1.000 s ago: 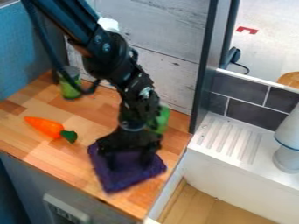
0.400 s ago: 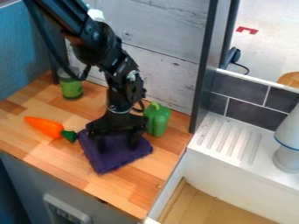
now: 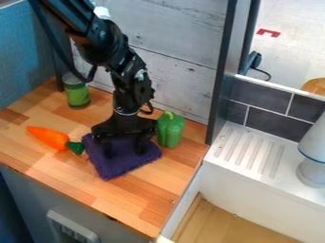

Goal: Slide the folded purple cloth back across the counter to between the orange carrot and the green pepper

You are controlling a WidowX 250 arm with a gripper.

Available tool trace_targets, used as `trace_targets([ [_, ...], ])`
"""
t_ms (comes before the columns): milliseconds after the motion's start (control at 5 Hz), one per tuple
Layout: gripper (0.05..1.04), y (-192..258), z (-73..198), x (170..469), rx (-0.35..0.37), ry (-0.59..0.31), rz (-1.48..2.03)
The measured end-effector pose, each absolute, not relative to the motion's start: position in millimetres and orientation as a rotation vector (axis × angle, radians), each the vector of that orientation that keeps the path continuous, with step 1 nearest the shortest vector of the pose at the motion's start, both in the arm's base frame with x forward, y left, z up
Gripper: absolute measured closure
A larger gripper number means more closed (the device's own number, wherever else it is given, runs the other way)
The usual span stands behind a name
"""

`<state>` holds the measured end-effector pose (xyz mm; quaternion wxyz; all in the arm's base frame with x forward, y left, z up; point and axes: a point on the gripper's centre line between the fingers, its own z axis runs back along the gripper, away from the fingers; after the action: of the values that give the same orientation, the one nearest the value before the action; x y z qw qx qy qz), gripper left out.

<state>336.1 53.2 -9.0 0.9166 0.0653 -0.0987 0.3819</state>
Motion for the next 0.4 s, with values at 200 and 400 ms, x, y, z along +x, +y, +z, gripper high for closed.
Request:
trace_targets([
  [200, 0.083, 60.5, -8.0, 341.3, 0.138, -0.211, 0.797],
  [400, 0.083, 68.3, -8.4, 347.7, 0.148, -0.213, 0.808],
])
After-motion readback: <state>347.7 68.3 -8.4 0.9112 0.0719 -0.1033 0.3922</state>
